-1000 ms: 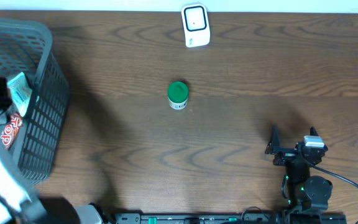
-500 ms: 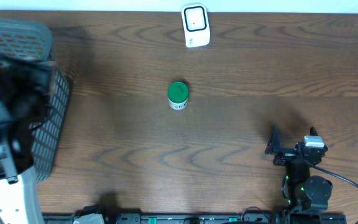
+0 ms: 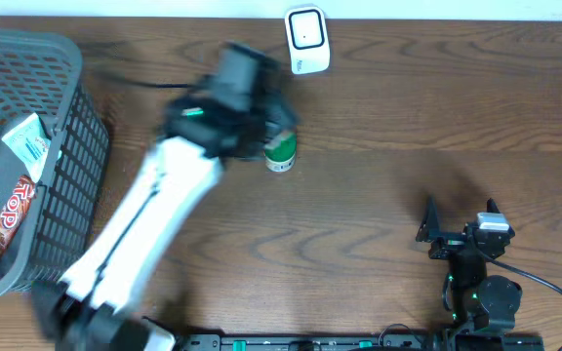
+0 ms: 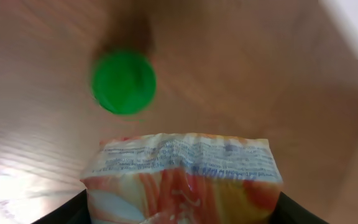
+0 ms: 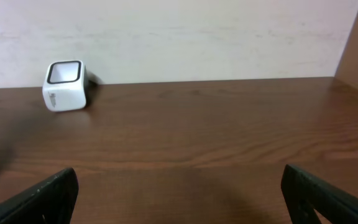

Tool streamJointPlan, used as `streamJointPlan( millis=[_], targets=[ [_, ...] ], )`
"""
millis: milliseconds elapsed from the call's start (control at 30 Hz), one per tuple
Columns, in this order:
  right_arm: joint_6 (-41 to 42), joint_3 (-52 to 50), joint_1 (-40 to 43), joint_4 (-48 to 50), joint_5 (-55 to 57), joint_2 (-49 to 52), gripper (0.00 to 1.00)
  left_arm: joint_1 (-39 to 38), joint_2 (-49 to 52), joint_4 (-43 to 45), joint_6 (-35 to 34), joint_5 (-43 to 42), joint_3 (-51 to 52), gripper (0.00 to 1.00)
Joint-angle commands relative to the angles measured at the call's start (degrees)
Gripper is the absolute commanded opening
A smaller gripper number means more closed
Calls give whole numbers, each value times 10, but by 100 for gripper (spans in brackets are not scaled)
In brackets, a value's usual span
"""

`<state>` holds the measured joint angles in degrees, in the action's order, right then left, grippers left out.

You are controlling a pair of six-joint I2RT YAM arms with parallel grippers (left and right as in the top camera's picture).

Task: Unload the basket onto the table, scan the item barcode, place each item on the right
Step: 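Lift the orange pack and carry it toward the scanner, then place the orange pack on the table beside the jar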

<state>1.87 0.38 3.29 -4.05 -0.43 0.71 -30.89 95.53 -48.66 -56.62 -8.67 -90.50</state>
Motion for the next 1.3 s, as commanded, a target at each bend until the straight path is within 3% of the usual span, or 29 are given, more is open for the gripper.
streamJointPlan(
  millis=[0, 233, 667, 733, 767, 867, 1033, 1267],
  targets=[
    [-9, -1, -5, -2, 1, -2, 99, -55, 67, 17, 40, 3, 6, 64],
    [-9, -1, -5, -2, 1, -2, 99, -127, 174, 52, 107, 9, 6, 64],
    [-9, -1, -5, -2, 1, -2, 99, -154, 257, 61, 151, 157, 6, 65],
    [-9, -1, -5, -2, 1, -2, 99, -153, 254, 62, 170, 170, 3, 70],
    [-9, -1, -5, -2, 1, -2, 99, -153, 251, 59, 202, 169, -5, 81],
    [-9, -1, -5, -2, 1, -2, 99, -153, 235, 40, 275, 169, -33, 99],
    [-9, -1, -5, -2, 1, -2, 99, -151, 176, -21, 338, 169, -94, 98],
    [-9, -1, -5, -2, 1, -2, 99, -114, 2, -53, 345, 240, -148, 98]
  ],
)
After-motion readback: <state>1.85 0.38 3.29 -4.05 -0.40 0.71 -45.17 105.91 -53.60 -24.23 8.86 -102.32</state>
